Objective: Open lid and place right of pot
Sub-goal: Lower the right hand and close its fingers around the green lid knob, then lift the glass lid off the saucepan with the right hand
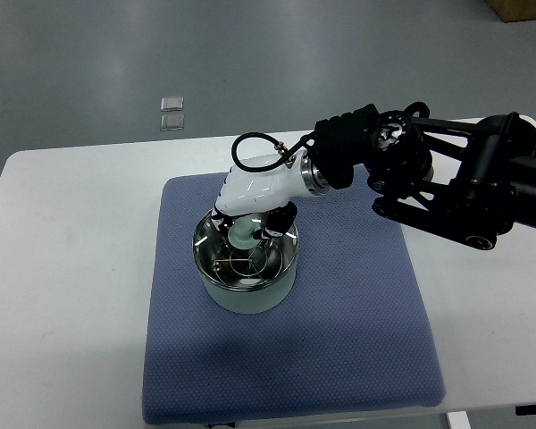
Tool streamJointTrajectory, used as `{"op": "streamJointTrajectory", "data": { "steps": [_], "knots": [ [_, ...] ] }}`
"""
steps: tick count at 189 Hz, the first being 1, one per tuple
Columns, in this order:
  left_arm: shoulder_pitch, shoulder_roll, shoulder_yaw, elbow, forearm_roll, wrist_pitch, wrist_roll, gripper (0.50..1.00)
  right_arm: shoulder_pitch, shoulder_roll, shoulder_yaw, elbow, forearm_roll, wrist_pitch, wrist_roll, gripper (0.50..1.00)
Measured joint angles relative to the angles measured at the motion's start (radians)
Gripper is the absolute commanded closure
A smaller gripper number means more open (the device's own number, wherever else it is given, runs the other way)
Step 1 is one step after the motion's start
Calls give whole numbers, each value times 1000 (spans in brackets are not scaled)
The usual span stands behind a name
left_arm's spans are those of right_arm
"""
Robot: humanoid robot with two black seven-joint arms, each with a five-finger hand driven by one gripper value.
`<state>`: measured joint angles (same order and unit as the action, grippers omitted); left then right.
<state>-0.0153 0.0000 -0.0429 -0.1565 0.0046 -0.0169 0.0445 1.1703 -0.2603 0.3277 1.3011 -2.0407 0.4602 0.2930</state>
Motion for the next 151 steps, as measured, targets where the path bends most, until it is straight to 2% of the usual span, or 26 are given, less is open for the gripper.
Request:
{"op": "streamJointTrajectory", "data": {
  "steps": [31, 93, 105, 129, 130, 132, 151],
  "knots": [
    [0, 0, 0, 0, 0, 0, 0, 500, 0, -4, -1, -3, -1, 0, 0, 828],
    [0, 0, 0, 0, 0, 0, 0, 500, 2, -7, -1, -3, 0, 4, 0, 887],
    [0, 0, 0, 0, 0, 0, 0, 500, 1, -7, -1, -3, 1, 7, 1, 918],
    [0, 0, 0, 0, 0, 0, 0, 500, 0, -6, 0, -3, 1, 7, 1, 936],
    [0, 0, 0, 0, 0, 0, 0, 500, 0, -6, 0, -3, 1, 7, 1, 961],
    [0, 0, 0, 0, 0, 0, 0, 500, 0, -6, 0, -3, 1, 7, 1, 967],
    [0, 0, 0, 0, 0, 0, 0, 500, -1, -6, 0, -3, 1, 7, 1, 1000]
  ]
}}
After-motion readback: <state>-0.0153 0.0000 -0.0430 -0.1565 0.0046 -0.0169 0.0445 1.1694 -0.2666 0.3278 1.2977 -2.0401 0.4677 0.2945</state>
